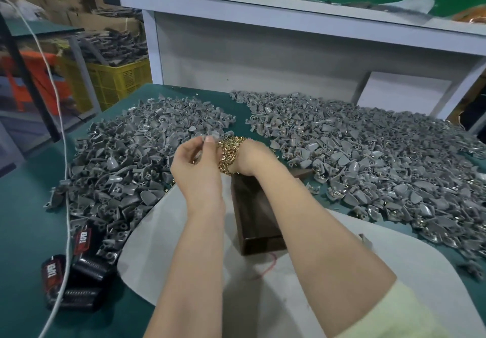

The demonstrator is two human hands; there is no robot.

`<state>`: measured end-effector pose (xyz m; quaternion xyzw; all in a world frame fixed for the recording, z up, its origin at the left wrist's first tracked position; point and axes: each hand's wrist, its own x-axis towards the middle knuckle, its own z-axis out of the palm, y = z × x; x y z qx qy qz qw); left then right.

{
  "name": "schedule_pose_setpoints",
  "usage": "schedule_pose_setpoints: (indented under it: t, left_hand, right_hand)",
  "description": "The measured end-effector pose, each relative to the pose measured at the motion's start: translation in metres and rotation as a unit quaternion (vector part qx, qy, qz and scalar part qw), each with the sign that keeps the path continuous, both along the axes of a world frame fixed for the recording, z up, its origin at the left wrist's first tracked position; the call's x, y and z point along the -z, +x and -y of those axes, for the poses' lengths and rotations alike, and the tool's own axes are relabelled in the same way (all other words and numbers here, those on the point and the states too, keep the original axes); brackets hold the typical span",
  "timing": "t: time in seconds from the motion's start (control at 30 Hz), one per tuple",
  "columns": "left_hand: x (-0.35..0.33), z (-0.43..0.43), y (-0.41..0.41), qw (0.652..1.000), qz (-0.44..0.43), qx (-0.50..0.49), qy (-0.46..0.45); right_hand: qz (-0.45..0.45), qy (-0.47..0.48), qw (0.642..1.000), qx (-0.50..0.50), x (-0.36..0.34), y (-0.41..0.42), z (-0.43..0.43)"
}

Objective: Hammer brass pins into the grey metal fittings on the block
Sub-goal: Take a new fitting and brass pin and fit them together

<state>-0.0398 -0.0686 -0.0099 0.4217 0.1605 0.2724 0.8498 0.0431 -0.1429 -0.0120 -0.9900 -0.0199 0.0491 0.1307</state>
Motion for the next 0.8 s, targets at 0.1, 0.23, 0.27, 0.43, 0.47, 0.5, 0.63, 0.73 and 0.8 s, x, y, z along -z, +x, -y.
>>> schedule_pose_setpoints:
  t: [0.1, 0.23, 0.27, 0.43, 0.47, 0.5, 0.63, 0.73, 0.8]
  left_hand:
    - [0.000, -0.001, 0.000, 1.000, 0.000, -0.019, -0.011]
    - [0.000, 0.000, 0.001, 0.999, -0.009, -0.027, -0.017]
    - [-0.001, 0.001, 0.000, 0.999, -0.010, -0.026, -0.015]
    - [-0.003, 0.002, -0.002, 1.000, -0.004, -0.016, -0.004]
    - [-0.002, 0.002, -0.002, 1.000, -0.004, -0.012, 0.002]
    - [-0.002, 0.002, -0.001, 1.000, -0.009, -0.006, 0.015]
    - [0.002, 0.004, -0.001, 0.988, -0.032, 0.058, 0.137]
    - [0.002, 0.010, -0.004, 0.956, -0.025, 0.128, 0.264]
    - [0.002, 0.014, -0.005, 0.928, -0.028, 0.147, 0.340]
  right_hand:
    - [-0.058, -0.070, 0.996, -0.010, 0.004, 0.013, -0.016]
    - [-0.118, -0.127, 0.984, -0.032, -0.003, 0.019, -0.023]
    - [-0.130, -0.138, 0.981, -0.039, -0.003, 0.019, -0.023]
    - [-0.117, -0.112, 0.986, -0.029, -0.002, 0.017, -0.019]
    - [-0.100, -0.092, 0.990, -0.027, -0.001, 0.016, -0.019]
    - [-0.074, -0.060, 0.995, -0.024, -0.001, 0.014, -0.018]
    - [0.073, 0.162, 0.984, 0.007, -0.011, 0.001, 0.003]
    - [0.116, 0.305, 0.945, 0.010, -0.028, -0.019, 0.032]
    - [0.116, 0.337, 0.934, 0.019, -0.035, -0.033, 0.053]
